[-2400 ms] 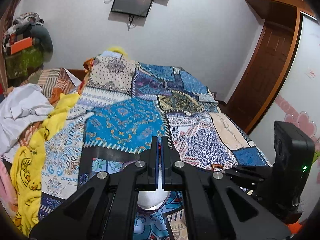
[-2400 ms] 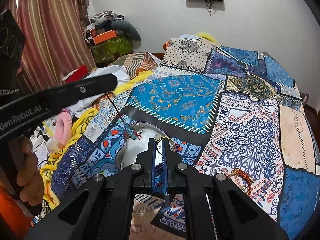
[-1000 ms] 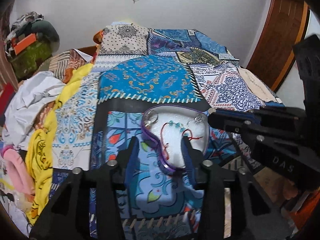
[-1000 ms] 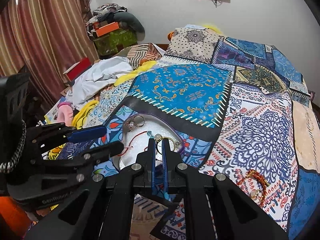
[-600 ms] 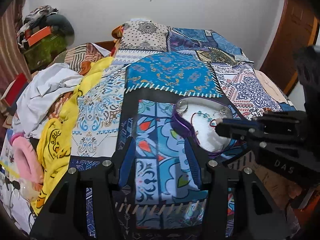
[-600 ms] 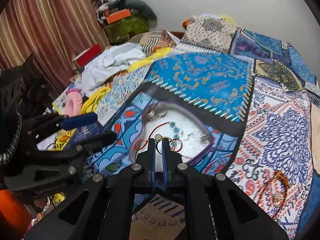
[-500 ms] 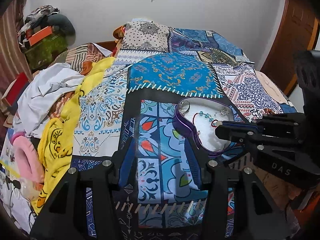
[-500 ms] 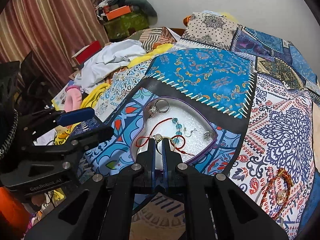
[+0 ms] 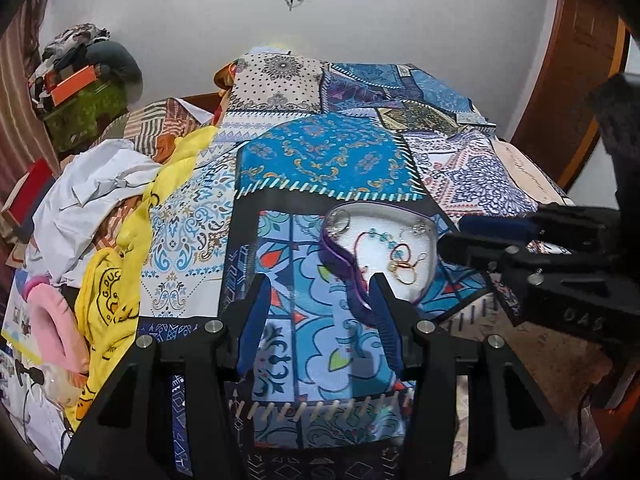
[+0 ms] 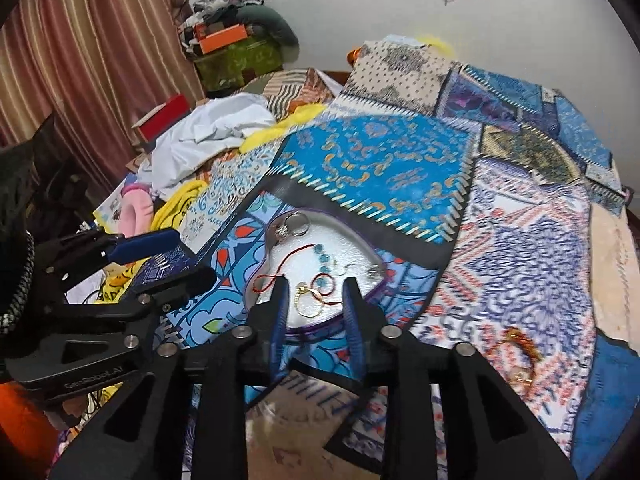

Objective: Organize jewelry
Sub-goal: 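Carry both earrings to the heart box and open the left then right tool, then move both open tools back toward the jewelry pile, then grasp the red beaded bracelet with the left tool while the right tool grasps a silver ring, then carry the bracelet and ring to the heart box and open both tools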

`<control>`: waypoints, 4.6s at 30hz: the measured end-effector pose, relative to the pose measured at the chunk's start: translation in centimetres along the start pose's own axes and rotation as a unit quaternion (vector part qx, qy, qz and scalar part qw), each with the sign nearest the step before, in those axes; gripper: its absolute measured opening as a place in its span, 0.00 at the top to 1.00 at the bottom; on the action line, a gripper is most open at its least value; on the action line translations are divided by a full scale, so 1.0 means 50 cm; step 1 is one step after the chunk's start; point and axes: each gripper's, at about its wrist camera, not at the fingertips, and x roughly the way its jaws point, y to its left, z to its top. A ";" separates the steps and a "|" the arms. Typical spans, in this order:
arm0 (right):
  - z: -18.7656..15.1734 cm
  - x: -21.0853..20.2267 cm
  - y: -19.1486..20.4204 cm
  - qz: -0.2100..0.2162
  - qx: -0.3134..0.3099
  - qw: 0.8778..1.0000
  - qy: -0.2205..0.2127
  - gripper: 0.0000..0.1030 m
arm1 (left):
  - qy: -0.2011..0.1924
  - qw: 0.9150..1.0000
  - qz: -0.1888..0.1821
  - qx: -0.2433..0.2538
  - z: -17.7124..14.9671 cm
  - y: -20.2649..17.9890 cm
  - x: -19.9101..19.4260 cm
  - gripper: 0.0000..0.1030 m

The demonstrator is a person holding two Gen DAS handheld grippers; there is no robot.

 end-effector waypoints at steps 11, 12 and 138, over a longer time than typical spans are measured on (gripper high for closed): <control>-0.029 -0.111 -0.100 -0.068 0.039 0.996 -0.046 0.70 | -0.013 0.999 -0.022 0.042 0.025 -0.095 -0.016 0.51; -0.034 -0.122 -0.114 -0.077 0.045 0.995 -0.049 0.70 | -0.016 0.999 -0.026 0.045 0.029 -0.104 -0.016 0.51; 0.015 -0.094 -0.020 -0.011 0.016 0.995 -0.093 0.81 | -0.030 0.998 -0.047 -0.023 0.058 -0.020 0.002 0.96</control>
